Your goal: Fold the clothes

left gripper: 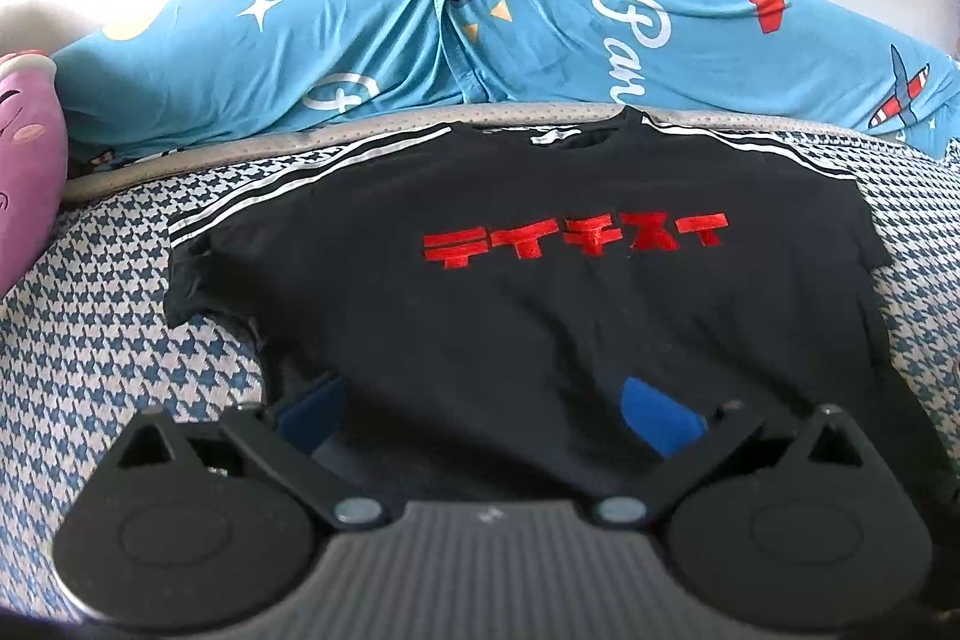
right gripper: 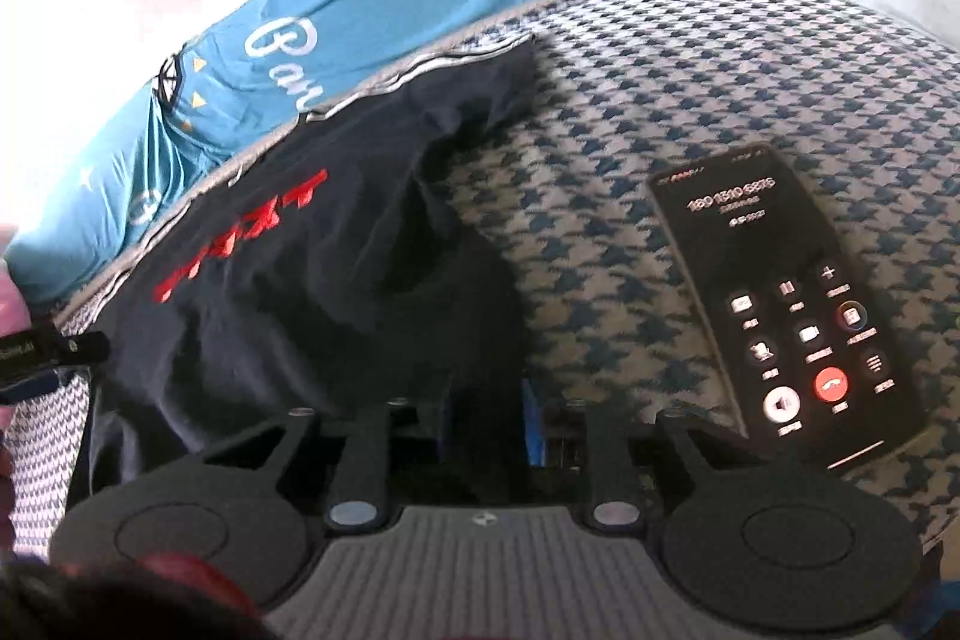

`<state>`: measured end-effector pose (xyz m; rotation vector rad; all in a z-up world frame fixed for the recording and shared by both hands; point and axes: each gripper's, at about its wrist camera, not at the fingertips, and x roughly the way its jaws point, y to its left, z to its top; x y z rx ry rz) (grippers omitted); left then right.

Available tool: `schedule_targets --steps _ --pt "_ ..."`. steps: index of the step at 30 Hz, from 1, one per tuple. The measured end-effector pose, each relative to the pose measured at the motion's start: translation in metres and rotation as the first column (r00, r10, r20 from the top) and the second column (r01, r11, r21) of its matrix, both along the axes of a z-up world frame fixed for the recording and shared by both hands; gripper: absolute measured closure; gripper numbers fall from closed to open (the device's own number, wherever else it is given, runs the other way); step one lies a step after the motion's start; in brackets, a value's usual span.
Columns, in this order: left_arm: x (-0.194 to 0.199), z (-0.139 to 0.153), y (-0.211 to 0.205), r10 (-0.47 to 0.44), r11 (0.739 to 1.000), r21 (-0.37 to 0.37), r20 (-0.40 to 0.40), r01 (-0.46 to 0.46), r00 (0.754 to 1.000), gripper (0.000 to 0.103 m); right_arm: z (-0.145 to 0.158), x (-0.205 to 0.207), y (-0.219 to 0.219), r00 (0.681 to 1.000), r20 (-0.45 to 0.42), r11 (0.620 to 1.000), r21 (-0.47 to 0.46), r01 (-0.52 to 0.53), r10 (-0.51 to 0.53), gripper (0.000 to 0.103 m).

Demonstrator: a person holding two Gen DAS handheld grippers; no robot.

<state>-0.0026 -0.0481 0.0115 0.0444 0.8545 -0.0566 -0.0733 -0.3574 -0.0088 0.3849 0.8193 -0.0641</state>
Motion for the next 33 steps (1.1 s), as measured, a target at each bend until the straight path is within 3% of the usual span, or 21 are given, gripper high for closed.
schedule_targets --steps 5,9,14,22,24,29,33 --pt "0.000 0.001 0.001 0.005 1.000 -0.001 0.003 -0.005 1.000 0.000 0.013 -0.003 0.025 0.991 0.097 0.989 -0.122 -0.080 0.092 0.094" --pt "0.000 0.000 0.001 0.004 1.000 -0.001 -0.001 -0.004 1.000 0.000 0.019 -0.007 0.059 0.944 0.151 0.941 -0.220 -0.258 0.294 0.093" --pt "-0.001 0.000 0.000 -0.002 1.000 0.003 0.002 0.002 1.000 0.000 0.020 -0.009 0.063 0.912 0.145 0.921 -0.126 -0.369 0.385 0.084" --pt "-0.003 0.004 0.007 0.014 1.000 -0.011 0.013 -0.013 1.000 0.000 0.026 -0.016 0.056 0.865 0.163 0.874 0.027 -0.484 0.474 0.079" --pt "-0.004 0.005 0.010 0.017 1.000 -0.013 0.016 -0.017 1.000 0.000 0.028 -0.021 0.050 0.869 0.166 0.878 0.028 -0.477 0.466 0.079" --pt "-0.007 0.007 0.014 0.026 1.000 -0.003 0.031 -0.026 0.999 0.000 0.029 -0.024 0.033 0.923 0.131 0.932 -0.035 -0.360 0.361 0.078" --pt "-0.009 0.009 0.017 0.032 0.999 -0.002 0.041 -0.032 0.999 0.000 0.022 -0.025 0.033 0.928 0.091 0.932 -0.062 -0.357 0.361 0.072"
